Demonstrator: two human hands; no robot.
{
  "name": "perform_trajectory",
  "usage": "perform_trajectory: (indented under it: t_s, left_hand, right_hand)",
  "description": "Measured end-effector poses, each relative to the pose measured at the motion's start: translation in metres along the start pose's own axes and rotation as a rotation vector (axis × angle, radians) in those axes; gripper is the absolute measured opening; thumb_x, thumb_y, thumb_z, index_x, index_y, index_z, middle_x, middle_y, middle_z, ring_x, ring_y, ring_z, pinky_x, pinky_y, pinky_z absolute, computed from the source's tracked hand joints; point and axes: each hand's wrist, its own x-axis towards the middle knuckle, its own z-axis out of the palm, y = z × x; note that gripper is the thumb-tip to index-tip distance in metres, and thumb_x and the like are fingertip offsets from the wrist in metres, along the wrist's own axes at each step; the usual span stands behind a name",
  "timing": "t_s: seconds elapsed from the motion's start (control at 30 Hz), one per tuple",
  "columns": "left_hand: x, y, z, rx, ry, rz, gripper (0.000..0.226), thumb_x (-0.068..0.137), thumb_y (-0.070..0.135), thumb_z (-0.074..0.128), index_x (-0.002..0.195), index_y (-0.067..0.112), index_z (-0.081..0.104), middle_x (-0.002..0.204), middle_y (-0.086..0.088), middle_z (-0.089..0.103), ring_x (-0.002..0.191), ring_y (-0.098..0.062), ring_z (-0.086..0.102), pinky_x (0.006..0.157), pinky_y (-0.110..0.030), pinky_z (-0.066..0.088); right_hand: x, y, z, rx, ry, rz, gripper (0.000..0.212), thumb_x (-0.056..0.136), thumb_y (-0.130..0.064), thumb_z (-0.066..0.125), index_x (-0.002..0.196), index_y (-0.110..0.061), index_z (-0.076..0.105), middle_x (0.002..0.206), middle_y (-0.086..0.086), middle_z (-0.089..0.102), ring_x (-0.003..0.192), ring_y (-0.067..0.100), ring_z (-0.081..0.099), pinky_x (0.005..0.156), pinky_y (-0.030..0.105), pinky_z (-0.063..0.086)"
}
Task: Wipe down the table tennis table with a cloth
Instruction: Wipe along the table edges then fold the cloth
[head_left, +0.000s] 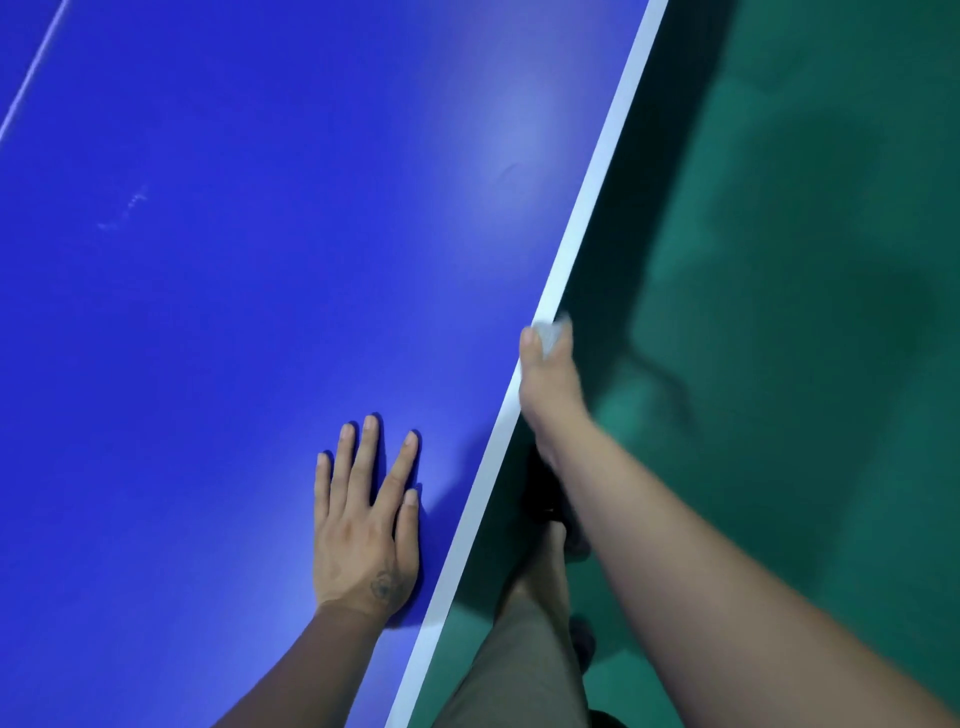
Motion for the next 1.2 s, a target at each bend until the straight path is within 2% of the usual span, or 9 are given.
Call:
perform_trajectory:
  t_s: [0.17,0.33,0.5,0.67,0.8,0.87,0.93,1.07,1.2]
  left_hand:
    - [0.002,0.002,-0.001,-0.064,0.011,-0.059,0.052,0.108,0.022,0.040,0.158,0.022,0.052,0.176,-0.004,0.029,0.165,-0.032,0.020,0.129,-0.066,0.020]
    - [0.071,0.026,-0.002,-0.239,0.152,-0.170,0.049,0.103,0.011,0.053,0.151,0.010,0.060,0.167,-0.005,0.044,0.163,-0.028,0.028,0.131,-0.064,0.018]
    - [0.226,0.081,0.001,-0.377,0.258,-0.031,0.049,0.104,0.005,0.055,0.153,0.011,0.057,0.167,-0.006,0.045,0.163,-0.030,0.028,0.134,-0.053,0.016]
    - [0.363,0.128,0.003,-0.417,0.083,0.017,0.054,0.107,0.018,0.049,0.160,0.016,0.048,0.172,-0.005,0.037,0.165,-0.024,0.021,0.136,-0.043,0.012]
    - [0.440,0.156,0.005,-0.268,0.006,0.122,0.057,0.107,0.022,0.046,0.163,0.016,0.043,0.174,-0.008,0.033,0.165,-0.029,0.019,0.135,-0.045,0.008]
    - [0.468,0.165,0.010,-0.089,-0.032,0.139,0.059,0.109,0.030,0.043,0.166,0.018,0.035,0.176,-0.007,0.027,0.166,-0.030,0.013,0.135,-0.048,0.005]
    - [0.491,0.174,0.015,0.027,-0.048,0.121,0.061,0.111,0.040,0.036,0.169,0.021,0.028,0.178,-0.007,0.021,0.167,-0.029,0.008,0.135,-0.051,0.001]
    - [0.513,0.184,0.026,0.044,-0.044,0.130,0.062,0.112,0.048,0.025,0.170,0.026,0.024,0.180,-0.005,0.014,0.167,-0.027,0.005,0.135,-0.051,0.001]
    - [0.514,0.182,0.031,0.016,-0.008,0.109,0.060,0.112,0.047,0.023,0.169,0.029,0.030,0.179,-0.002,0.017,0.167,-0.024,0.008,0.135,-0.047,0.003]
  right_hand:
    - [-0.024,0.021,0.013,0.043,0.008,0.061,0.063,0.115,-0.033,0.037,0.170,-0.033,0.006,0.172,-0.012,0.022,0.134,0.007,0.041,0.103,0.026,0.030]
    - [0.040,-0.027,-0.009,0.035,-0.034,0.030,0.066,0.115,-0.038,0.035,0.170,-0.027,0.000,0.176,-0.014,0.009,0.156,0.010,0.024,0.109,0.023,0.020]
    - [0.125,-0.093,-0.030,-0.042,0.002,-0.014,0.059,0.113,-0.043,0.034,0.165,-0.020,0.019,0.166,0.002,0.034,0.145,0.021,0.041,0.104,0.031,0.030]
    - [0.178,-0.152,-0.045,-0.015,0.041,-0.030,0.045,0.114,-0.039,0.035,0.151,-0.014,0.041,0.134,-0.004,0.051,0.111,0.011,0.049,0.093,0.024,0.035]
    - [0.152,-0.125,-0.036,-0.006,0.073,-0.073,0.046,0.110,-0.045,0.039,0.149,-0.022,0.037,0.145,0.002,0.047,0.124,0.018,0.049,0.106,0.030,0.035]
    - [0.127,-0.105,-0.032,-0.016,0.053,-0.071,0.061,0.114,-0.039,0.037,0.169,-0.025,0.013,0.172,-0.010,0.022,0.153,0.009,0.029,0.117,0.020,0.021]
    - [0.109,-0.094,-0.028,-0.012,0.035,-0.038,0.065,0.116,-0.036,0.034,0.171,-0.031,-0.001,0.175,-0.022,0.003,0.158,-0.001,0.016,0.116,0.015,0.014]
    - [0.109,-0.102,-0.027,0.014,0.015,-0.004,0.063,0.116,-0.037,0.032,0.170,-0.035,-0.001,0.174,-0.027,0.002,0.146,-0.011,0.022,0.112,0.016,0.018]
    - [0.165,-0.143,-0.041,0.043,0.058,-0.012,0.062,0.115,-0.039,0.032,0.170,-0.030,0.005,0.176,-0.014,0.013,0.157,0.009,0.024,0.113,0.021,0.020]
